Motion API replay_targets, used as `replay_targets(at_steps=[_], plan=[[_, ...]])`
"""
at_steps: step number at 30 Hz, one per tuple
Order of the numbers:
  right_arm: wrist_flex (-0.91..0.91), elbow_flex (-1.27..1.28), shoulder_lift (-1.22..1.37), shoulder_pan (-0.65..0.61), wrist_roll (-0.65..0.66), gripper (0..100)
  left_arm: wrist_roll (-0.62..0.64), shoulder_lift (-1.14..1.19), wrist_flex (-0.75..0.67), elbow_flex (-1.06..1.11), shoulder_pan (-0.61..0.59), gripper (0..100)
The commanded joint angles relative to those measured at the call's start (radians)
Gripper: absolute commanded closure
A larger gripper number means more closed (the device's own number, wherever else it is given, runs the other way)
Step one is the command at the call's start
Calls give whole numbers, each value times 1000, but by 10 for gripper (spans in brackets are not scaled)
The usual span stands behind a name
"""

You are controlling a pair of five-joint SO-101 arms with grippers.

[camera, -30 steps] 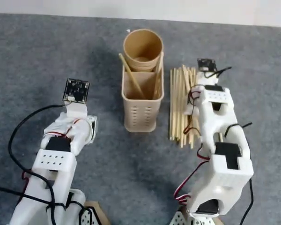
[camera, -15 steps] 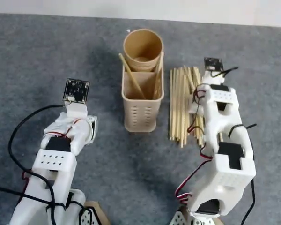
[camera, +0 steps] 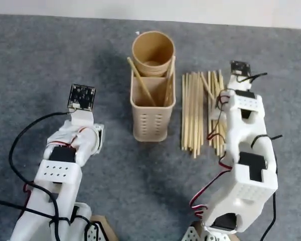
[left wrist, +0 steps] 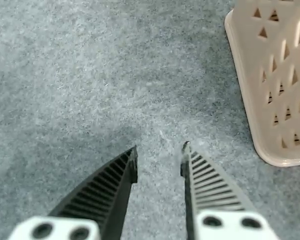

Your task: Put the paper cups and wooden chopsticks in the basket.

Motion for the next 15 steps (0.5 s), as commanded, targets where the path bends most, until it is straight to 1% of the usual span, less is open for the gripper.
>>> replay_targets(at_steps=[1,6,15], plan=[[-5,-25,-61,-4,3,822,3,-19,-17,-8,15,829],[-5,-24,-61,-77,3,822,3,-19,-17,-8,15,829],[-12,-25,-51,-70,6,822,3,-19,-17,-8,15,829]])
